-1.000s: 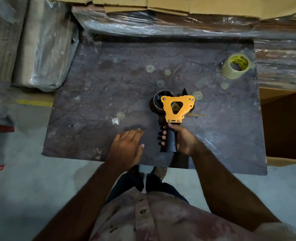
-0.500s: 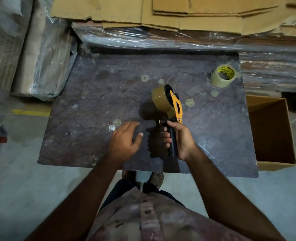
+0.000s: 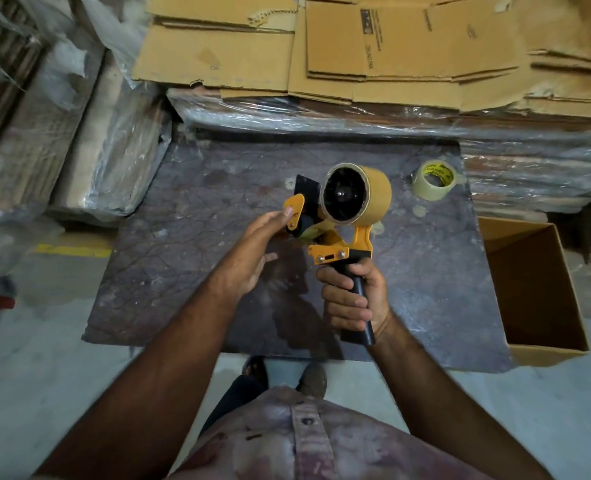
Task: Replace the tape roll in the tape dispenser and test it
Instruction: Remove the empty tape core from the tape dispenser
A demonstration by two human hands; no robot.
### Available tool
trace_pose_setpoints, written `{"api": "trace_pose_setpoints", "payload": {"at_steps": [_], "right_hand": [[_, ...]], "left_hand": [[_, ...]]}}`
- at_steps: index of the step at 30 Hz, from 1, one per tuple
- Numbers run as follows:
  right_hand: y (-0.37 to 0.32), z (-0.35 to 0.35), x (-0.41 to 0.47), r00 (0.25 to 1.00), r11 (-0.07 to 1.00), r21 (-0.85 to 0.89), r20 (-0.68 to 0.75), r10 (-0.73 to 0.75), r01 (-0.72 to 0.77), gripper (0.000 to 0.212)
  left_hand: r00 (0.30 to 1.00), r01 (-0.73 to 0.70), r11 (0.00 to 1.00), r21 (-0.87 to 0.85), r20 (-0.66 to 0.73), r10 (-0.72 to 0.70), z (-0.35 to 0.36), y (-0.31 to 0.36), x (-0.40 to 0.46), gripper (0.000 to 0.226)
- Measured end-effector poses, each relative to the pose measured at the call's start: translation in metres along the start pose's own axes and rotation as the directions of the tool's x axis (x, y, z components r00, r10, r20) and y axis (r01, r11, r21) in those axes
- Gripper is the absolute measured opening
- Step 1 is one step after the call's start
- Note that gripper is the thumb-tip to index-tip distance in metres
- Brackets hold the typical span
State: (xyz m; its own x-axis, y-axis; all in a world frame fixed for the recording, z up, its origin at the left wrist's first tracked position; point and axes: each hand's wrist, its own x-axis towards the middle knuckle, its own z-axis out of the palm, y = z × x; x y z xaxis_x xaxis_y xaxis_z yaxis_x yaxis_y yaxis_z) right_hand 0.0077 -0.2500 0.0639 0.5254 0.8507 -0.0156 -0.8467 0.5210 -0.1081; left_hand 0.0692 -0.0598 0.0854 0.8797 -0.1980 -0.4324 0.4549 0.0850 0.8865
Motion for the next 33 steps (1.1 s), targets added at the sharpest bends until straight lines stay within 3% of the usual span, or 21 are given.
{"api": "trace_pose_setpoints", "payload": {"at_steps": [6,9,11,15,19,24,30,32,33], "right_hand": [[0.007,0.014,-0.004,0.999,0.999,-0.031,0.025,0.041,-0.04,0.023],[0.008,0.013,-0.008,0.999,0.997,-0.064,0.025,0.033,-0.032,0.023],[0.007,0.01,-0.011,1.0,0.996,-0.09,-0.002,0.015,-0.015,0.025],[0.001,0.002,-0.021,0.971,0.975,-0.217,-0.217,-0.102,0.054,0.031],[0.001,-0.004,-0.025,0.841,0.901,-0.434,-0.491,-0.228,-0.01,0.032],[0.007,0.004,-0.018,0.725,0.931,-0.365,-0.644,-0.242,-0.013,0.02],[0.01,0.017,-0.009,0.694,0.927,-0.374,-0.677,-0.244,-0.039,0.02],[0.009,0.019,-0.009,0.696,0.932,-0.363,-0.673,-0.251,-0.015,0.022],[0.008,0.019,-0.011,0.698,0.933,-0.36,-0.669,-0.255,-0.004,0.023]], "left_hand": [[0.998,-0.026,0.989,-0.145,0.047,0.033,0.005,0.013,-0.005,0.041],[0.998,-0.033,0.989,-0.143,0.047,0.04,0.005,0.014,-0.009,0.024],[0.998,-0.053,0.994,-0.099,0.026,0.056,0.006,0.012,-0.01,0.029],[0.994,-0.091,0.995,0.031,-0.06,0.093,0.008,0.011,-0.009,0.047],[0.977,-0.122,0.985,0.12,-0.163,0.14,0.015,0.016,-0.012,0.055],[0.963,-0.139,0.969,0.204,-0.202,0.18,0.018,0.026,-0.013,0.043],[0.95,-0.066,0.947,0.315,-0.27,0.156,0.011,0.025,-0.016,0.074],[0.949,-0.153,0.843,0.515,-0.162,0.272,0.007,0.02,-0.024,0.096],[0.933,-0.22,0.738,0.638,-0.083,0.35,0.005,0.017,-0.027,0.105]]}}
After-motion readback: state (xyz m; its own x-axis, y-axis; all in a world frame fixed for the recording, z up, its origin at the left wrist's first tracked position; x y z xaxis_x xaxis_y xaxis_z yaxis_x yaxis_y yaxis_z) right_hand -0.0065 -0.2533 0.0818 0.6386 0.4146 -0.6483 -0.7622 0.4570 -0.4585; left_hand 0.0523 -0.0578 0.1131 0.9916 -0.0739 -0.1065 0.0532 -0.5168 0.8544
